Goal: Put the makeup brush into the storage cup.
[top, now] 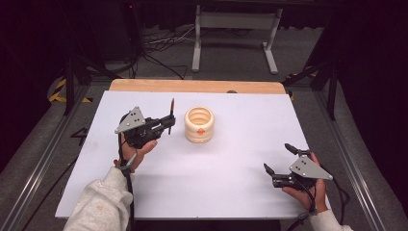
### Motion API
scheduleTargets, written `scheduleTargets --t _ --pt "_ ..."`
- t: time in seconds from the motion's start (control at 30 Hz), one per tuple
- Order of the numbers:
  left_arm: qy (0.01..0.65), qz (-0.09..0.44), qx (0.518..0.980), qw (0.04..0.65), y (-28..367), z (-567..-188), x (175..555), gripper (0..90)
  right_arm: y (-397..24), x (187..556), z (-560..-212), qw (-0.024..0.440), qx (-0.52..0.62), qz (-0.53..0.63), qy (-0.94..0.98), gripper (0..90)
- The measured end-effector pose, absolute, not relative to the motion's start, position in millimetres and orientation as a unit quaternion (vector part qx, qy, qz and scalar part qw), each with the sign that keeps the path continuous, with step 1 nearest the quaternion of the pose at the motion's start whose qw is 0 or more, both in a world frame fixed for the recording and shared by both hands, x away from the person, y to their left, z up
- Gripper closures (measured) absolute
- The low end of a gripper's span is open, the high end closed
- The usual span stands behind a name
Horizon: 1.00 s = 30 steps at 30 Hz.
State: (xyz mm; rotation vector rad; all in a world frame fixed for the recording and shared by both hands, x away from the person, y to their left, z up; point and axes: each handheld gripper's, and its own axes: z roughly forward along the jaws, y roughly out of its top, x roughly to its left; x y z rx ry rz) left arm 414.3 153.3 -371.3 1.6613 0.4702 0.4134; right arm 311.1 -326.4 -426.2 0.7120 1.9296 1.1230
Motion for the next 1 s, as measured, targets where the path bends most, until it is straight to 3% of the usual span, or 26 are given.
scheduleTargets --t 0.37,1.0 --pt "0.201 0.189 0.7 0.659 142 -350 432 83.7 -333 312 -426 0.39 0.294 0.452 0.747 5.9" --pt "0.195 0.182 0.706 0.656 107 -345 464 83.7 -335 310 -425 0.391 0.294 0.458 0.742 6.1"
